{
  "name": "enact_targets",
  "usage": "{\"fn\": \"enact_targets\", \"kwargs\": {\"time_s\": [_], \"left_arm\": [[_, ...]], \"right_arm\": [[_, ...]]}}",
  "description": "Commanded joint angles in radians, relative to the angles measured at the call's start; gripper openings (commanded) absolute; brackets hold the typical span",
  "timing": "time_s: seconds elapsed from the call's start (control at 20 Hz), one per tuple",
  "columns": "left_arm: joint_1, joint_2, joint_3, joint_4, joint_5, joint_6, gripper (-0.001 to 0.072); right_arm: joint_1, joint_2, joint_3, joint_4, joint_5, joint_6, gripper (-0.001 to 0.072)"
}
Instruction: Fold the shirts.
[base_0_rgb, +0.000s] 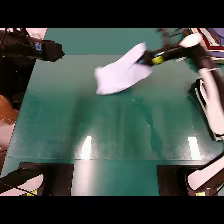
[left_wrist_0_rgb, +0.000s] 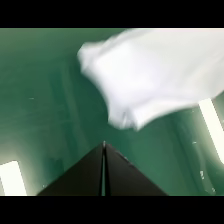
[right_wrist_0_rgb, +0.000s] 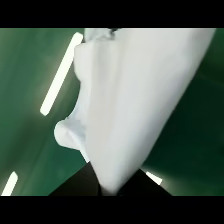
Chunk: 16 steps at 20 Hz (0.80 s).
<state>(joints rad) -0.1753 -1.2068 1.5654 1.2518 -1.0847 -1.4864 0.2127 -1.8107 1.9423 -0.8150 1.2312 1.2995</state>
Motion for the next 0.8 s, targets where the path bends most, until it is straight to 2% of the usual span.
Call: {"fn": "enact_targets", "kwargs": {"time_s": [0.0,0.35,0.55,0.75], "left_arm": [[-0.037,0.000,0.000,-0.003,0.016,-0.002,0.0026],[-0.053,0.000,0.000,-0.079,0.086,-0.007,0.0026],[-0.053,0.000,0.000,-0.088,0.108,-0.007,0.0026],[-0.053,0.000,0.000,-0.089,0.113,-0.007,0.0027]], "right_arm": [[-0.239,0.133,0.011,-0.138,0.020,0.028,0.0020],[-0.659,0.158,0.000,-0.144,0.011,0.027,0.0019],[-0.754,0.135,0.004,-0.050,-0.016,0.026,0.0019],[-0.776,0.142,0.135,-0.032,-0.033,0.016,0.0019]]}}
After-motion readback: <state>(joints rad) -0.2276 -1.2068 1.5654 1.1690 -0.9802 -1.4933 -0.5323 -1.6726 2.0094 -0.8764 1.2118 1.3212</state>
